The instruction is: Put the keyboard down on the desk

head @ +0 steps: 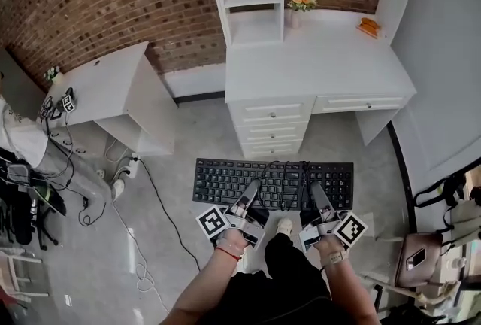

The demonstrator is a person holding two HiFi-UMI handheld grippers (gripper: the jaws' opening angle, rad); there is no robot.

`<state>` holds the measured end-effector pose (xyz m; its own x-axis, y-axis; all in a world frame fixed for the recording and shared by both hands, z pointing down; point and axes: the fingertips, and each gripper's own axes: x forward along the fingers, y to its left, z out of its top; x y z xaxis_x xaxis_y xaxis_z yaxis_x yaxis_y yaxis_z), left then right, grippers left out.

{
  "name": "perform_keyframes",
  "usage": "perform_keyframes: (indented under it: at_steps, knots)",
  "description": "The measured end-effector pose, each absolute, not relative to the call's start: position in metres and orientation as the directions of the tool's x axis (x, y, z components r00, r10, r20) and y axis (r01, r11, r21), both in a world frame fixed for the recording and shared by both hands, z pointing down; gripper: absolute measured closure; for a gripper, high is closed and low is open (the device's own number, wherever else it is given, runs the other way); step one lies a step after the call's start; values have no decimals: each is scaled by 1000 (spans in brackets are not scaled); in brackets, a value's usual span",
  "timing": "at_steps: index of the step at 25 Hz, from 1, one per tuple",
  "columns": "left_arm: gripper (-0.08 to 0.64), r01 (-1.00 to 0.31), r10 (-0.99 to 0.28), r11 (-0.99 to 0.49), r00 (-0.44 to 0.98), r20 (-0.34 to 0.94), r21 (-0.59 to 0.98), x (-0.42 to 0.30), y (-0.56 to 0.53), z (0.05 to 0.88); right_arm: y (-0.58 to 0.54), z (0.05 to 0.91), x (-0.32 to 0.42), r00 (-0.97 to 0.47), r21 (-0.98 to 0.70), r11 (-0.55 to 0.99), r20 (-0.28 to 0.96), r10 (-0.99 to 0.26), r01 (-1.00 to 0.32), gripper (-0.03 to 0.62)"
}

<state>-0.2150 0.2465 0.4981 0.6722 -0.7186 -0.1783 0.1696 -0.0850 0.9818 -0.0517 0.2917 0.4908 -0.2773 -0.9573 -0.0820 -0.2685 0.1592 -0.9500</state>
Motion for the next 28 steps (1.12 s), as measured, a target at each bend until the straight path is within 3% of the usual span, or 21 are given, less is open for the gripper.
perform_keyframes:
  at_steps: [16, 28]
  knots:
    - [488, 146, -720, -58, 679, -143, 988, -128, 136, 504, 180, 505, 34, -280, -963, 137, -69, -958, -232, 508]
    - [488, 141, -745, -34, 656, -119, 989, -102, 94, 511, 136, 511, 61, -294, -969, 117, -50, -954, -217, 508]
